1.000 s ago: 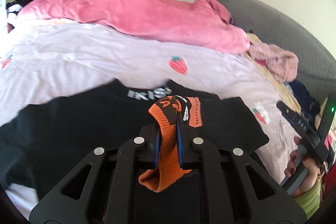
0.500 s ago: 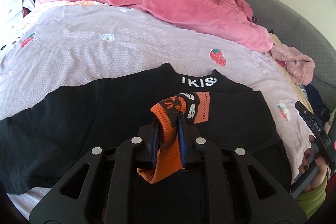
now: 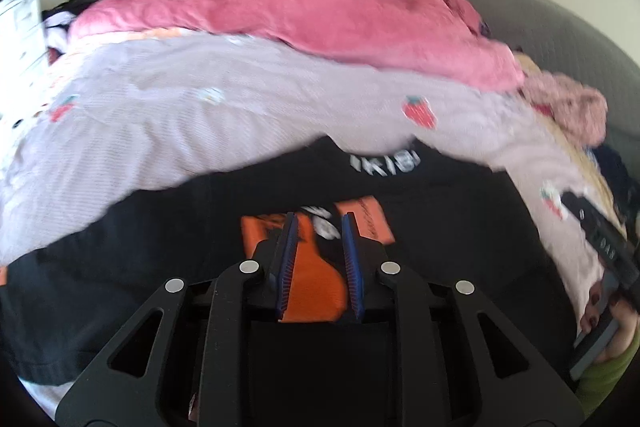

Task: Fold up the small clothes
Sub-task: 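Lay the cuff flat on the shirt body and open the left gripper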

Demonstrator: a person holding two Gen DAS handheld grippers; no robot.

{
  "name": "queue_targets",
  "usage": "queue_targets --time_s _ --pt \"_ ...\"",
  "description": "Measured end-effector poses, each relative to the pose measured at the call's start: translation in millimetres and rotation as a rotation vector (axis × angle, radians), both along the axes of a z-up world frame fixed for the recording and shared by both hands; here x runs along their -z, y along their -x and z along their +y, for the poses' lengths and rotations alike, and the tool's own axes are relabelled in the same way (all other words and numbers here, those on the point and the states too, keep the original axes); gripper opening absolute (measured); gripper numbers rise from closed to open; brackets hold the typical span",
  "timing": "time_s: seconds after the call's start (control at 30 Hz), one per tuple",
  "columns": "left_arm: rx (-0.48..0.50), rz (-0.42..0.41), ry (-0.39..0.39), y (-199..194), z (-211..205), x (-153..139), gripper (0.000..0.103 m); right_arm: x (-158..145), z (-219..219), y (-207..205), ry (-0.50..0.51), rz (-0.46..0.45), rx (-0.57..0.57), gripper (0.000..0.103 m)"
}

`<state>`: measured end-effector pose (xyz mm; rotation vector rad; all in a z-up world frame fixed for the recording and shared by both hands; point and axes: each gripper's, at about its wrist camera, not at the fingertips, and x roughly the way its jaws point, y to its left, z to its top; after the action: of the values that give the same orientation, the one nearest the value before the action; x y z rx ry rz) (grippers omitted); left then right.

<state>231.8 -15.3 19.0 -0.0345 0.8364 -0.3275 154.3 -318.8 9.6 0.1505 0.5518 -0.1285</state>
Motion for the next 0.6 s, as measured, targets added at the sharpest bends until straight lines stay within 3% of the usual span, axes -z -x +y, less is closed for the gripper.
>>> queue_targets --time_s 0.1,0.23,0.37,0.5,0.6 --pt "0.037 0.053 -0.032 -2.1 -16.5 17.7 0.017 0.6 12.9 -0.1 0.029 0.005 -0.041 0.069" --pt "0.024 0.136 -0.131 -4.5 -22.0 52.3 0.022 1.7 26.0 0.6 0.056 0.012 -0.084 0.071" --pt "0.020 0.133 -0.114 -3.1 -18.4 55.0 0.024 5.0 43.1 -3.1 0.035 0.043 -0.147 0.073" --pt "0.020 0.145 -0.069 -2.4 -10.8 54.9 0.025 23.5 65.9 -15.9 0.138 0.161 -0.185 0.078" --pt "0.024 0.144 -0.064 -1.2 -7.9 55.5 0.025 51.4 63.0 -30.4 0.178 0.314 -0.143 0.078"
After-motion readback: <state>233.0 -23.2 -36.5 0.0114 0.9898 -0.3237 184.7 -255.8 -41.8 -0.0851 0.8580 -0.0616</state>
